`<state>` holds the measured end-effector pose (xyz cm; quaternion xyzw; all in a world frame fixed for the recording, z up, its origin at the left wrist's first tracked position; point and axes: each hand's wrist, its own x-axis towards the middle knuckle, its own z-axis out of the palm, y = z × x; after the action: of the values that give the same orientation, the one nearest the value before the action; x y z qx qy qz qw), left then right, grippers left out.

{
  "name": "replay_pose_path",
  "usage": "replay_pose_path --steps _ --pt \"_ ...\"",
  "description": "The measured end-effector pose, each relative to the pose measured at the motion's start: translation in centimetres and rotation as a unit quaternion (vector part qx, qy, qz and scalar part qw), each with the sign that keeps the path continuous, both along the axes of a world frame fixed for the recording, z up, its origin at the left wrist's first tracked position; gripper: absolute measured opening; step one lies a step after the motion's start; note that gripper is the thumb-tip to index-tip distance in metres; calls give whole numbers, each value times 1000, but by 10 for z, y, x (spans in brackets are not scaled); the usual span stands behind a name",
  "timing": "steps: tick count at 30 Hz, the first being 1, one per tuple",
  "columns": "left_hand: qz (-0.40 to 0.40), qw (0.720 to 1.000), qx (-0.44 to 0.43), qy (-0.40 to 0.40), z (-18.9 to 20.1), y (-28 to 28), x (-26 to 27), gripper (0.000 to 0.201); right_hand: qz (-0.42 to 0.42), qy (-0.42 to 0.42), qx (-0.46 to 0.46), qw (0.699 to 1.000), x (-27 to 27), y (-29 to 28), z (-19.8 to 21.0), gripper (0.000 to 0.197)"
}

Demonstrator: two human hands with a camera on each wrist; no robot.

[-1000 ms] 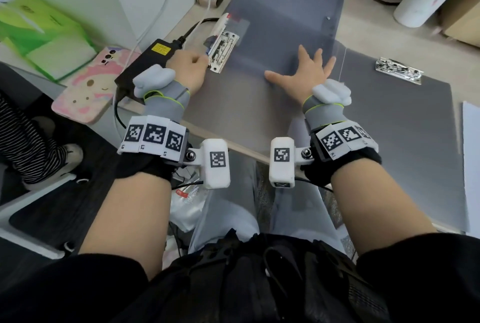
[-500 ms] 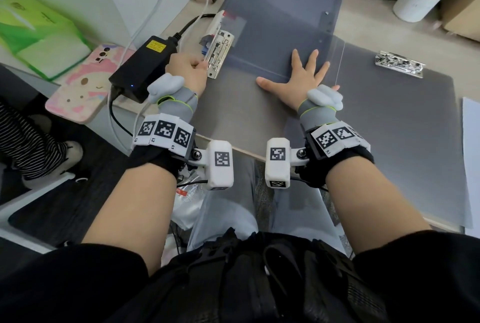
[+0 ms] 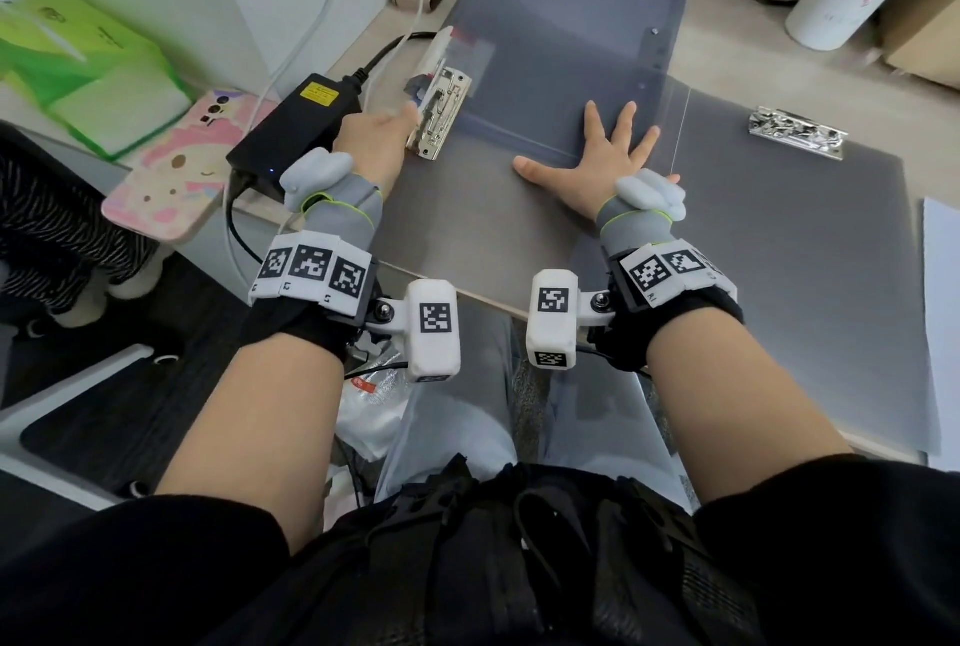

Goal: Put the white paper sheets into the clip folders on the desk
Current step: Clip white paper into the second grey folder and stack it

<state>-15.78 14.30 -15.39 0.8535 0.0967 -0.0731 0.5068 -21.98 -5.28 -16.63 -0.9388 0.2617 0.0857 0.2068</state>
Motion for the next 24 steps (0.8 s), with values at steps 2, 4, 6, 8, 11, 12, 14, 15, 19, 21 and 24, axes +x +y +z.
replay_pose_path --steps 2,4,6,8,11,12,14,15,19,21,24 --pt "18 1000 14 20 7 -4 2 44 -2 -3 4 1000 0 0 0 112" --pt "-1 999 29 -22 10 -9 1 45 -1 -2 5 1000 -1 0 0 111" --pt "-22 994 43 -95 9 -10 -3 36 -1 -1 7 1000 0 -1 0 111" --pt "-35 989 33 -141 6 -11 -3 27 -2 -2 9 1000 0 -1 0 111" --pt "-37 982 55 -174 7 -12 -2 31 -1 -4 13 1000 0 -1 -1 111" --pt "-40 980 86 -177 9 -14 -3 34 -1 -5 13 1000 0 -1 -1 112" --pt "-57 969 133 -200 13 -19 -3 33 -2 -6 12 1000 0 -1 -1 111" --pt "-75 964 149 -206 15 -22 -3 35 -1 -6 11 1000 0 -1 -1 111" --pt "-141 939 247 -191 17 -29 7 43 1 -8 8 1000 0 -1 -1 111" --pt "-145 932 281 -179 15 -33 15 41 1 -10 7 1000 0 -1 -1 111" --pt "-151 920 323 -163 12 -39 21 44 2 -10 3 1000 1 -1 -1 111"
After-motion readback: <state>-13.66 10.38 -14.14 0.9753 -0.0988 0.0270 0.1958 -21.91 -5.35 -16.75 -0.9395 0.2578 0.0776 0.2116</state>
